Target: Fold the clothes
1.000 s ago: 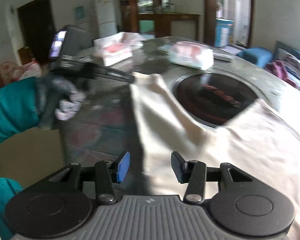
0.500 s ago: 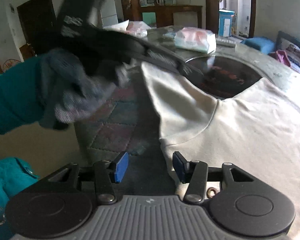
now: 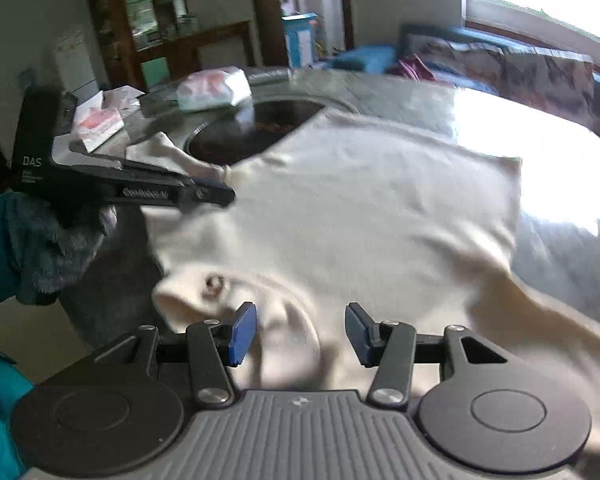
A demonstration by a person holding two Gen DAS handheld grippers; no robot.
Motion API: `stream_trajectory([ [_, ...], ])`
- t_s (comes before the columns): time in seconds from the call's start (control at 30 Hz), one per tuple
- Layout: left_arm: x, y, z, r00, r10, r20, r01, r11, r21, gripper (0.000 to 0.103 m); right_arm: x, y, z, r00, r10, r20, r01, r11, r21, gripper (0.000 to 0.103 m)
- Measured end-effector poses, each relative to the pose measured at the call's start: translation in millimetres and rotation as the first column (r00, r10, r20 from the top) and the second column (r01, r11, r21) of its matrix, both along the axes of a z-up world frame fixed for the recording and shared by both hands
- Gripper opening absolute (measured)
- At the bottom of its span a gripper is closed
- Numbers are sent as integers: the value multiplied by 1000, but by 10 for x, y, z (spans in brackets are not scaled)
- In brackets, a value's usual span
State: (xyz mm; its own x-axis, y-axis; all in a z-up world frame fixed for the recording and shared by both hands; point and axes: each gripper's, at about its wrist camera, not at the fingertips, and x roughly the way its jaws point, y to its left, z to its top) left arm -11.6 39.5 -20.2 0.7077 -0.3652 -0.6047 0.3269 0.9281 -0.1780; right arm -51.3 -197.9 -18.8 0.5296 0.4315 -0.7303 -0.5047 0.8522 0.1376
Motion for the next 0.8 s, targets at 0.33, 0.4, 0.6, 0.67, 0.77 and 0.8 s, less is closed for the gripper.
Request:
stream_trajectory([
  [0.33, -82, -434, 217, 992, -117, 50, 115, 993, 33, 10, -165, -96, 73, 999, -12, 50, 10, 999, 38, 50],
  [0.4, -79, -552, 218, 988, -145, 47, 144, 989, 34, 10, -166, -177, 133, 996, -44, 72, 41, 998, 51, 50],
  [0.6, -77, -913, 185, 972, -231, 33, 231, 973, 16, 11, -120, -672, 189, 966, -232, 110, 229, 973, 39, 50],
  [0.67, -106, -1063, 166, 961, -274, 30, 274, 962, 17, 12, -97, -871, 140, 944, -310, 113, 311, 950, 12, 50],
  [0.77, -161, -1267, 134, 943, -331, 24, 330, 944, 15, 12, -81, -1177, 39, 898, -432, 89, 435, 901, -13, 50],
  [0.8, -181, -1334, 123, 937, -349, 22, 349, 937, 14, 12, -84, -1271, 4, 881, -466, 81, 468, 883, -17, 50],
])
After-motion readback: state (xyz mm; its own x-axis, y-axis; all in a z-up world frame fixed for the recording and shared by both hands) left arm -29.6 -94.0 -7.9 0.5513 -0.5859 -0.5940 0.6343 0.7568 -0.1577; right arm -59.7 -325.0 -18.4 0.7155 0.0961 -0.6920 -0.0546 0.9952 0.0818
